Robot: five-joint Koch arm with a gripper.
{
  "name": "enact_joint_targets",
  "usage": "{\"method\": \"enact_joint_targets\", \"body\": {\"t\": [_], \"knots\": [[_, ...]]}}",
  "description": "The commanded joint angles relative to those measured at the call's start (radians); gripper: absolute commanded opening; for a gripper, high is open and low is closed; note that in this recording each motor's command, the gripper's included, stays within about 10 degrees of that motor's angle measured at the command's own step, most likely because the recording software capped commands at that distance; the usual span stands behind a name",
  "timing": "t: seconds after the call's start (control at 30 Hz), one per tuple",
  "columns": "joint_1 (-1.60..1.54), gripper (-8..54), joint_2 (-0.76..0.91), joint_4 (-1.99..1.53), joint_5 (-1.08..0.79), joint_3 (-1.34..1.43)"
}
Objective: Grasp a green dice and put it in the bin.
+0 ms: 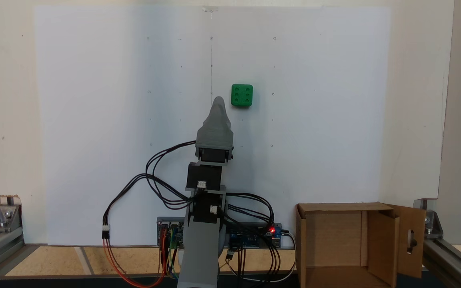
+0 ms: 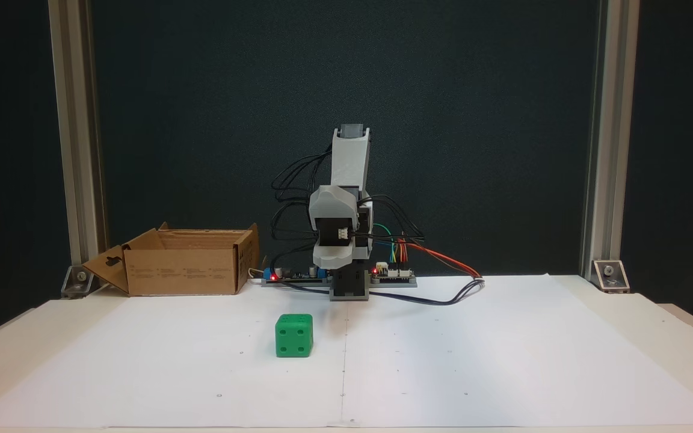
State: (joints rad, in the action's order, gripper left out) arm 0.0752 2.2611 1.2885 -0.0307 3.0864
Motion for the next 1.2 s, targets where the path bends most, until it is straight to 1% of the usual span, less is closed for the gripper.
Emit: {"method": "enact_joint_targets", "body": {"t": [0.0,0.63,1.03,1.17], "knots": [[0.003,43.2,0.106,0.006,0.025,0.041],[0.002,43.1,0.106,0.011,0.023,0.041],[0.012,43.1,0.109,0.040,-0.020,0.040],[0.023,43.1,0.109,-0.008,-0.020,-0.025]]}}
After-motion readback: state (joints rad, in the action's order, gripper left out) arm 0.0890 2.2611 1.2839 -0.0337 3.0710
